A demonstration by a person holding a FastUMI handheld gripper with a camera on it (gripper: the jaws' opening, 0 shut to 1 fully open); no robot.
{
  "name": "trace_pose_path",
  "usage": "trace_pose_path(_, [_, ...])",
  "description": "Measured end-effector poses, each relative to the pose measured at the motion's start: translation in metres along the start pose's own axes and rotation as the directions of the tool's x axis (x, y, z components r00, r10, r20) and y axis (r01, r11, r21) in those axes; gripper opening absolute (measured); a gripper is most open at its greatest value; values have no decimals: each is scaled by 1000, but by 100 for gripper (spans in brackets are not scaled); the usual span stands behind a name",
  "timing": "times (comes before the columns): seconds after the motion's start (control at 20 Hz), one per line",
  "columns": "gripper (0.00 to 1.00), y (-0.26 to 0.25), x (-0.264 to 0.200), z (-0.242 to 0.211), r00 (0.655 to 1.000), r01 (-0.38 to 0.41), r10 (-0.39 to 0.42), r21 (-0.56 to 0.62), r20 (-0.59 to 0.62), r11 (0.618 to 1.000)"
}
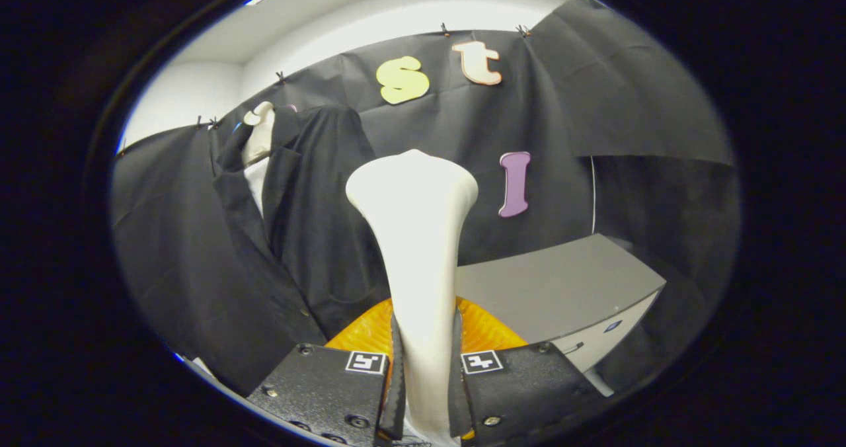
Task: Iron the clothes twice with a garment steamer, once on the left side and once on the right side.
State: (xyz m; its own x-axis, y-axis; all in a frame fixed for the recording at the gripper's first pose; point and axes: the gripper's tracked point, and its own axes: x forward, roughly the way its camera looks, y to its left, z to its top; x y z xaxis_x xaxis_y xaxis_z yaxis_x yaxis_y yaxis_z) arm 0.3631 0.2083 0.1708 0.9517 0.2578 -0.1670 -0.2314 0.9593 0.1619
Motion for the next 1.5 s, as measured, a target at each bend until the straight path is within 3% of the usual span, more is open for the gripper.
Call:
trace_pose_path(0.35, [29, 92, 11, 18, 997, 24, -19, -74, 68, 997])
trace_pose_path(0.8, [28, 171, 52, 50, 992, 47, -32, -124, 120, 991])
trace_pose_path(1.1, [29, 186, 84, 75, 988, 73, -55, -123, 145, 990])
trace_pose_path(1.5, [29, 188, 114, 53, 991, 100, -83, -170, 106, 980])
